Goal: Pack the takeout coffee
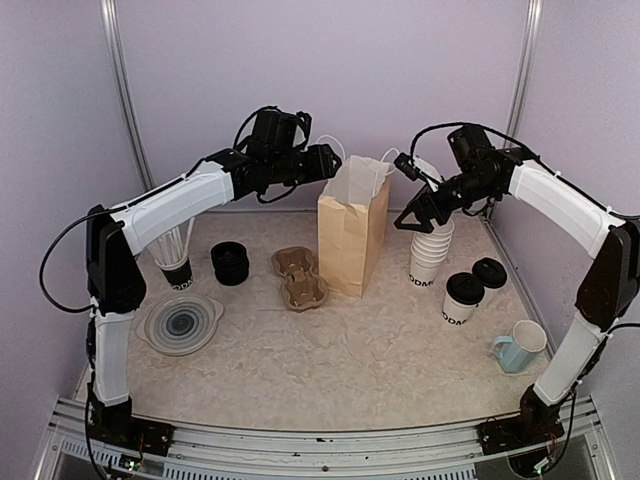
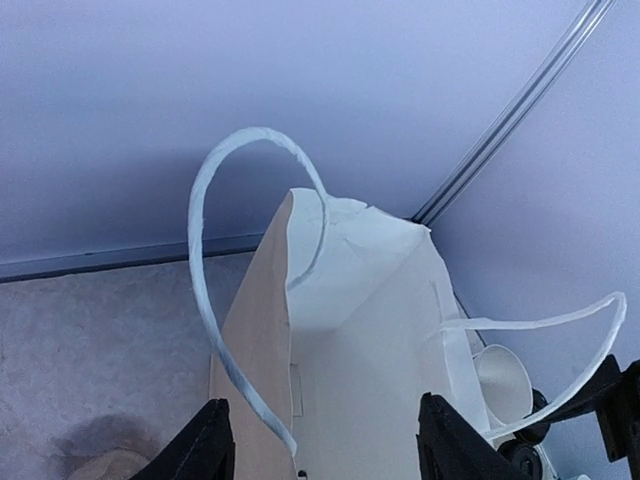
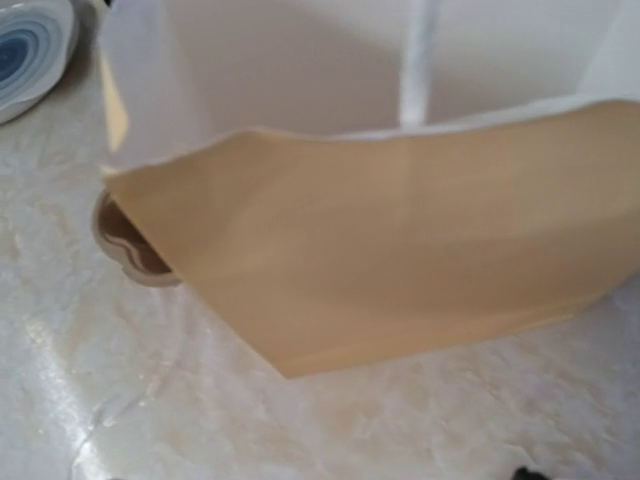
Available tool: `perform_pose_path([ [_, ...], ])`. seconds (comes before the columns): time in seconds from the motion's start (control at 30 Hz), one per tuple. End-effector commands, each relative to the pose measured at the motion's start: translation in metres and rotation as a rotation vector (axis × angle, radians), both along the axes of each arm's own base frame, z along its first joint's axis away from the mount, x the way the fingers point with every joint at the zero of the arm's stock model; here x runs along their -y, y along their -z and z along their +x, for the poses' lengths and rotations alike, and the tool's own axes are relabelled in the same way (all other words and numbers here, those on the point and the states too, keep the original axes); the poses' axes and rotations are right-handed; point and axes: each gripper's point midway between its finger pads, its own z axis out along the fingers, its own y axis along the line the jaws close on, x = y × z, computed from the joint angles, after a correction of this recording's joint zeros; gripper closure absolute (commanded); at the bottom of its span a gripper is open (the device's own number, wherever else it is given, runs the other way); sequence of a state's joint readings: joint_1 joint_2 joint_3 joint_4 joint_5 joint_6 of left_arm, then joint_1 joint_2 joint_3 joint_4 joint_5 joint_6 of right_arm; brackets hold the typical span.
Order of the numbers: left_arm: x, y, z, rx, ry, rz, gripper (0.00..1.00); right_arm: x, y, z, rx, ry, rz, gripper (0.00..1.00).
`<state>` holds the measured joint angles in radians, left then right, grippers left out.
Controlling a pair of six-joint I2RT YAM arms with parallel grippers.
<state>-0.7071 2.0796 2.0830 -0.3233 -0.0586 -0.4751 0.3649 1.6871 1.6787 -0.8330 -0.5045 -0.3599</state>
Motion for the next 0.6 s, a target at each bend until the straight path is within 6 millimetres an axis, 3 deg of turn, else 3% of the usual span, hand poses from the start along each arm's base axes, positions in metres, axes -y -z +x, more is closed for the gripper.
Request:
perform_pose_path([
  [0.0, 0.002, 0.014, 0.021, -0.047, -0.041, -0.027, 0.45, -0.008, -0.019, -0.004, 0.016, -0.009, 0.044, 0.18],
  [0.17, 0.007, 0.023, 0.031, -0.069, -0.03, -0.068, 0.74, -0.008, -0.02, -0.007, 0.017, -0.013, 0.047, 0.19],
  [0.3, 0.014, 0.02, 0.023, -0.074, -0.002, -0.081, 0.98, -0.007, -0.019, -0.006, 0.018, -0.003, 0.044, 0.19],
  [0.57, 0.02, 0.003, -0.016, -0.128, 0.002, -0.224, 1.0, -0.007, -0.044, 0.014, 0.046, 0.072, 0.063, 0.14],
])
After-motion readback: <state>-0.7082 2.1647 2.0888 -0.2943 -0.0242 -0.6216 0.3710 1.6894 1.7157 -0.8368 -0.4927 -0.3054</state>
